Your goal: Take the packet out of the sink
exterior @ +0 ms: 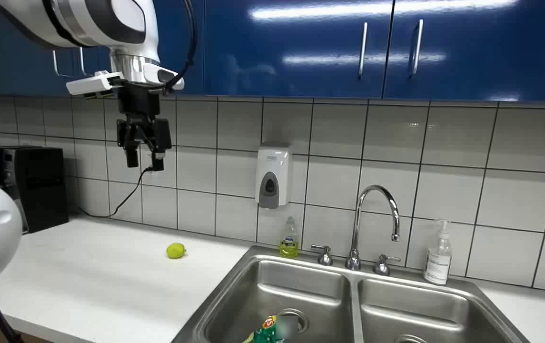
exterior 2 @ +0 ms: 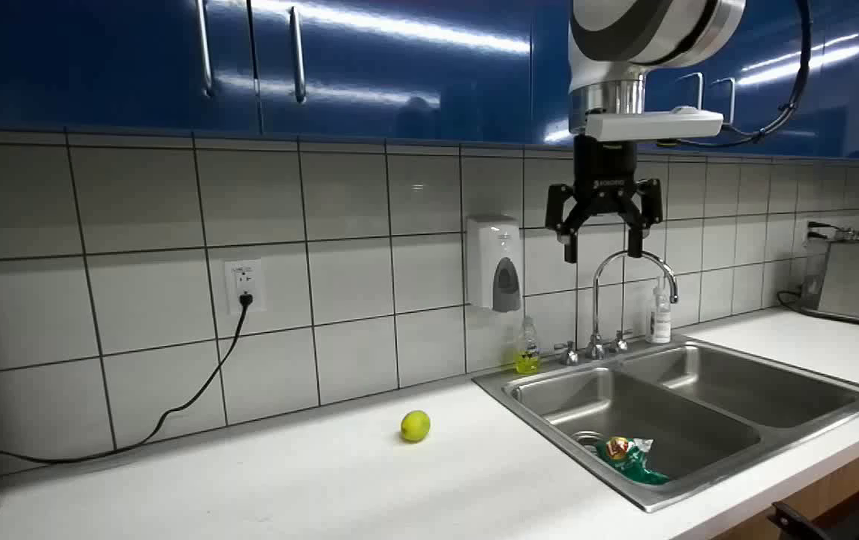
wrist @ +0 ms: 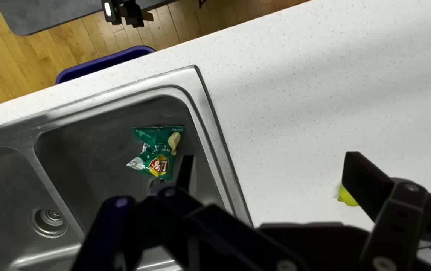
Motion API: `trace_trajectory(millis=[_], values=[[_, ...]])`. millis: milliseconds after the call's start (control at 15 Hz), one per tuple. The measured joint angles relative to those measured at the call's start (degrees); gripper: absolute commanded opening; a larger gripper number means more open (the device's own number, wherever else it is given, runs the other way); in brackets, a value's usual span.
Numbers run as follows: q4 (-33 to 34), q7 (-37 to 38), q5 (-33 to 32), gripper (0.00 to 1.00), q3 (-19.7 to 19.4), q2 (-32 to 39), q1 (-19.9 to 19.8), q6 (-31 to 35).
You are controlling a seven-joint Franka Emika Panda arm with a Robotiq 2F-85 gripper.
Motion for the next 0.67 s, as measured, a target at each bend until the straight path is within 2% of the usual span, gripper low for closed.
trace_trajectory(millis=[667], values=[[-0.9,-4.5,0.0,1.0,-1.1,0.3,0.6,0.0]])
